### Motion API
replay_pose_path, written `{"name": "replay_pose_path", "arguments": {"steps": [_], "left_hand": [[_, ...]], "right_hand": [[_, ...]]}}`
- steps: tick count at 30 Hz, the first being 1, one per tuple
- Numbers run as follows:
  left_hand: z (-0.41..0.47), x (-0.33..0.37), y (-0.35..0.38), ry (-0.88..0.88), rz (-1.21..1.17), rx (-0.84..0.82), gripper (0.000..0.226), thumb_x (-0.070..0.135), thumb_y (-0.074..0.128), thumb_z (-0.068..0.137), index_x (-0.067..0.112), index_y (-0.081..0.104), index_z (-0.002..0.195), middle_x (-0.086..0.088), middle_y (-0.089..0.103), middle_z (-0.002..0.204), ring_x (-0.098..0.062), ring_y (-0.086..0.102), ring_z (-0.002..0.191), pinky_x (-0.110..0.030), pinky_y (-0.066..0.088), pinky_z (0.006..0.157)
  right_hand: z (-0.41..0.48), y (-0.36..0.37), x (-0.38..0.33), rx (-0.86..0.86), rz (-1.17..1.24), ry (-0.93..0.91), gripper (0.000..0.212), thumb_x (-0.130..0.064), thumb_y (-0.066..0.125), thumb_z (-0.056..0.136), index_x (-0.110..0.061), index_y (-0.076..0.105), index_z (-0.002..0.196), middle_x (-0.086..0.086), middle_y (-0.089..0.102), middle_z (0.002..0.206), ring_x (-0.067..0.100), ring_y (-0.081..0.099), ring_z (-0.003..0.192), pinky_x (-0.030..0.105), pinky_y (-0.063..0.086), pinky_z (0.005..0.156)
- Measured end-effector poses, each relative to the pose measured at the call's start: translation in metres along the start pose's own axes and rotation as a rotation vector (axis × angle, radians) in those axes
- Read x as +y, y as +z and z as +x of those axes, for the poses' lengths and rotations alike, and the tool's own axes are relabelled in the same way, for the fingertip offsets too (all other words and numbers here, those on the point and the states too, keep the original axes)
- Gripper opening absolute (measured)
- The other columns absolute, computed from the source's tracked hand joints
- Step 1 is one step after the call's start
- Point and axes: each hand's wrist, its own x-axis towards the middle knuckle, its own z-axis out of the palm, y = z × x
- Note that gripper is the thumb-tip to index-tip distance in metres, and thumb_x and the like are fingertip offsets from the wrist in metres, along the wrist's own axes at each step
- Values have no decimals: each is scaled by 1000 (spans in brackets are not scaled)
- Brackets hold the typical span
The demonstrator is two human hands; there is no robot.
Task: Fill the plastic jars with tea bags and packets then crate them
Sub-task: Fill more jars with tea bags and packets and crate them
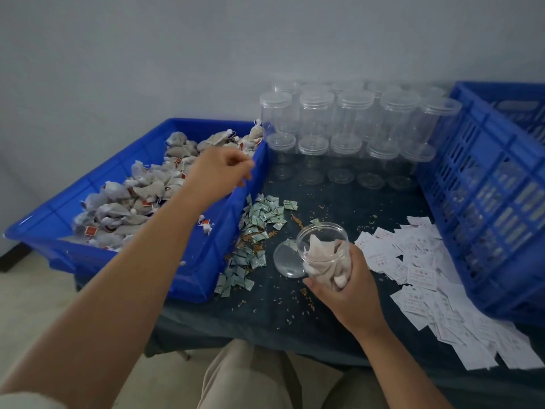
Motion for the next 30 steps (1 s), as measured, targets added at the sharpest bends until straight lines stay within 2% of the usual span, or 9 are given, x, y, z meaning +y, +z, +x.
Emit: {"name": "replay_pose_path", "arguments": {"steps": [2,6,11,15,18,20,22,27,30], "left_hand": [[22,-40,-18,-143,182,23,8,27,69,99,32,74,103,7,79,106,-9,74,92,-28,59,78],[33,-119,-22,-337,871,-361,69,46,67,100,36,36,161,-14,40,162,-36,48,142,-46,42,113],[32,-150,-10,-344,764,-446,32,36,75,96,24,74,126,0,71,116,-19,66,102,-30,49,81],[37,-143,-11,-322,552,-217,38,37,77,93,18,72,126,-7,70,126,-26,65,112,-34,51,91],[32,-113,-20,-262,232,20,29,38,67,98,10,73,99,-8,75,95,-34,73,91,-46,60,82],[26,-81,-25,-198,108,71,34,44,61,100,12,70,105,-5,73,94,-30,72,91,-49,60,83],[16,-46,-24,-138,18,36,37,52,58,101,21,66,119,1,72,101,-20,70,93,-45,59,84],[-23,31,11,199,47,-229,14,50,66,99,38,71,95,16,73,82,-1,60,60,-16,51,57],[-37,44,41,243,120,-421,22,55,73,92,42,71,109,26,73,90,9,67,76,-6,49,64]], "right_hand": [[0,0,-1,2,1,0,77,-83,82,66,-56,49,130,-27,65,128,-1,67,117,7,51,88],[0,-1,-1,3,-11,0,74,-73,87,66,-60,48,128,-26,66,126,-1,68,115,7,52,86],[0,0,-4,-4,11,20,76,-82,83,66,-57,50,130,-26,67,126,-2,68,114,7,51,86],[1,1,-6,-11,26,34,83,-82,81,69,-40,54,135,-26,67,125,-3,69,113,6,52,86],[1,0,-3,-20,24,45,82,-71,88,68,-35,55,135,-23,68,125,0,70,112,8,53,85],[1,0,-2,-25,18,44,77,-62,89,68,-40,54,133,-21,69,124,3,71,113,11,55,86],[1,0,-1,-33,14,39,76,-59,91,67,-43,54,132,-21,69,125,4,70,114,11,55,87],[0,1,4,-50,4,29,80,-59,93,65,-43,53,134,-20,69,128,5,69,118,11,53,90],[0,1,6,-42,-19,27,79,-60,93,65,-45,53,132,-18,70,125,7,71,114,10,53,86]]}}
